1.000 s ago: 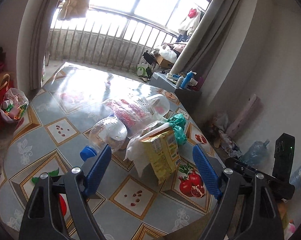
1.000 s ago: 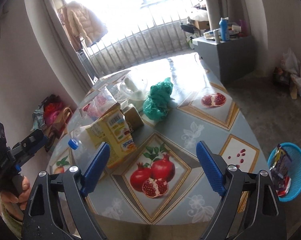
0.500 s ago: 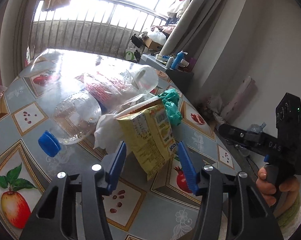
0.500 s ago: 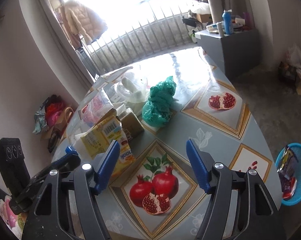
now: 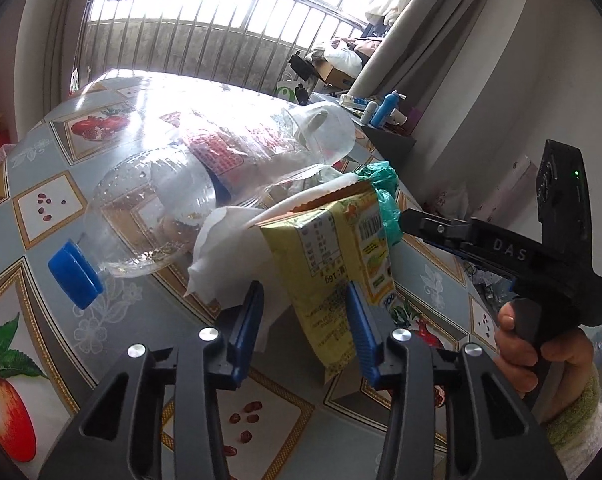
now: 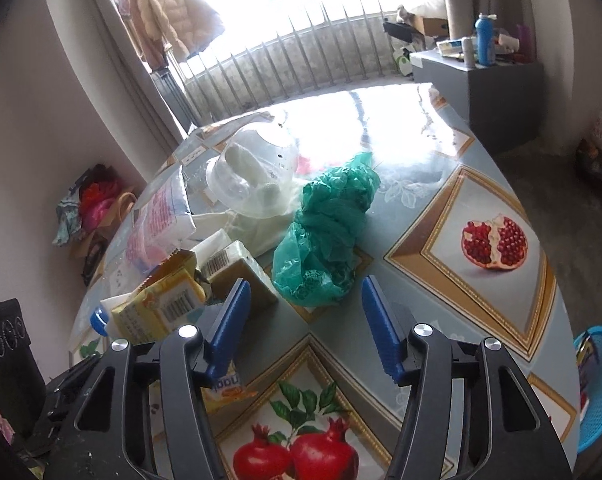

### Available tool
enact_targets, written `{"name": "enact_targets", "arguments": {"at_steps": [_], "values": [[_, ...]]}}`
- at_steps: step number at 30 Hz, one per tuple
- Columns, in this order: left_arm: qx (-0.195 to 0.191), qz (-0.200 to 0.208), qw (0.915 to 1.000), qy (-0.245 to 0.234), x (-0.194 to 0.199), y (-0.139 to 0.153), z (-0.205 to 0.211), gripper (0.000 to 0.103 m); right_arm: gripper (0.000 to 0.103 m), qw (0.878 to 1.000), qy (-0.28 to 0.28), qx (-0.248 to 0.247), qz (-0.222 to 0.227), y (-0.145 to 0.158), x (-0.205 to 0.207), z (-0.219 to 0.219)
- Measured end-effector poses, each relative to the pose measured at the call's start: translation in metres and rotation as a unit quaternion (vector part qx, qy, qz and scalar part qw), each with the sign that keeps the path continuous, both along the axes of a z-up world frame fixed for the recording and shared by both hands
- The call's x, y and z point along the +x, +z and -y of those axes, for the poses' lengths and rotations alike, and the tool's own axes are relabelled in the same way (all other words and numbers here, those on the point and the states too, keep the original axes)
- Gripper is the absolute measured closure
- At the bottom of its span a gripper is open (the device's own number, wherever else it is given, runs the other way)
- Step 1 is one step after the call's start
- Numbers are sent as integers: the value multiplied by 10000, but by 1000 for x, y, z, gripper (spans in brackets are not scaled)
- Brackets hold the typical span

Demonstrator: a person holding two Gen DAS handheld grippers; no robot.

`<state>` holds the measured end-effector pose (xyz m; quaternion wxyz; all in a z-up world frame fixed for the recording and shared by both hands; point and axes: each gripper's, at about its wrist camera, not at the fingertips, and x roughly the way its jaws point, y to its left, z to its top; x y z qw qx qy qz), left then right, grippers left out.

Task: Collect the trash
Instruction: 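Grasp the yellow juice carton with the left tool while the right tool grasps the green plastic bag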

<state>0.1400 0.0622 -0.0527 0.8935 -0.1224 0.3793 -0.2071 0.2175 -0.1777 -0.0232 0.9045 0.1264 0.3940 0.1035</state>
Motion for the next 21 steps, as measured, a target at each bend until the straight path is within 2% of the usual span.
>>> {"name": "enact_targets", "arguments": {"at_steps": [6, 9, 11, 21], "values": [[-72, -2, 10000, -36, 3, -2, -3, 81, 60, 9995, 120, -280, -65, -7, 12, -5], [-76, 55, 9999, -85, 1, 0, 1, 84, 70, 9993, 156, -334, -110, -9, 14, -6], [-102, 98, 9998, -120, -1, 2, 2, 87, 83, 9992, 189, -346, -89, -8, 11, -7], [-232, 291, 9988, -322, -10, 11, 6, 97, 93, 9991, 215, -372, 52, 3, 1, -7]]}}
